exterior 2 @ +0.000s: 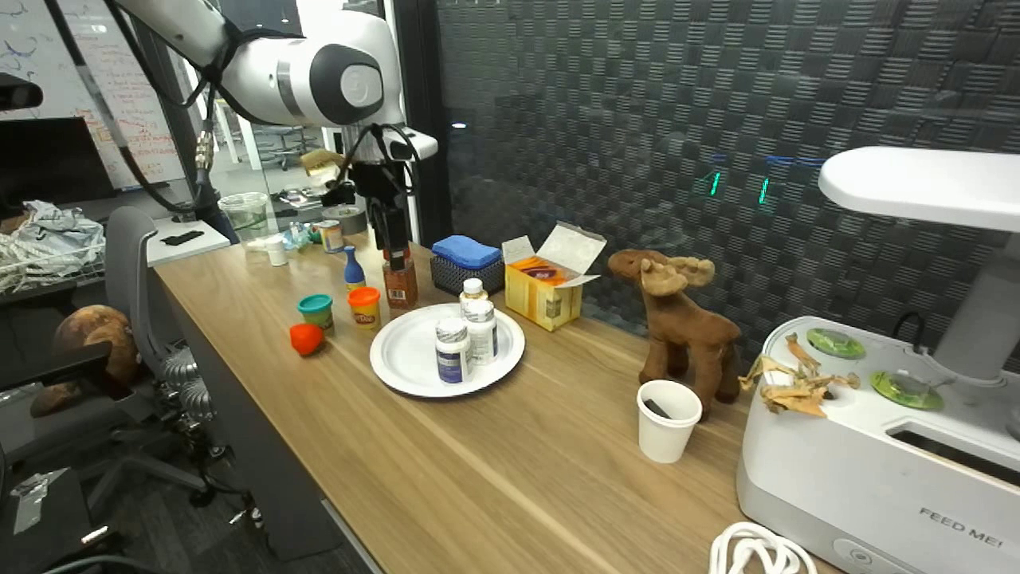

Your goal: Pick up all the objects surrounding the white plate and arrange them on the plate

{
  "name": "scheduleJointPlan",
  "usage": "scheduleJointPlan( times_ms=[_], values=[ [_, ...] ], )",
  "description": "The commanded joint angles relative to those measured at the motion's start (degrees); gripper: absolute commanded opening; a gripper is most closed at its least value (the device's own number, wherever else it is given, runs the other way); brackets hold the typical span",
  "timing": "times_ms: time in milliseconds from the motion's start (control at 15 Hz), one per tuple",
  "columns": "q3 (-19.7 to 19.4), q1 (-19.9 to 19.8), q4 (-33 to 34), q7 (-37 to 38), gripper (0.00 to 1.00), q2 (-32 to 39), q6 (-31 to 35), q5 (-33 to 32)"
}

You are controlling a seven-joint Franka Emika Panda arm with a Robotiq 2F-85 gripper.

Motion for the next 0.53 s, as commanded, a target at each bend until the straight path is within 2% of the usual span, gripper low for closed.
scheduleJointPlan(
  times_ms=[0,67,133,200,467],
  values=[
    [-0.8,0.2,2.2,-1.4,1.0,1.3,-0.4,0.7],
    [-1.1,0.2,2.3,-1.3,1.0,1.3,-0.3,0.5],
    [-1.5,0.5,2.4,-1.0,0.84,1.1,-0.1,-0.1],
    [-1.7,0.5,2.6,-1.0,0.73,0.9,-0.1,-0.2],
    [-1.8,0.6,3.4,-1.0,0.42,0.2,0.1,-0.2]
  ],
)
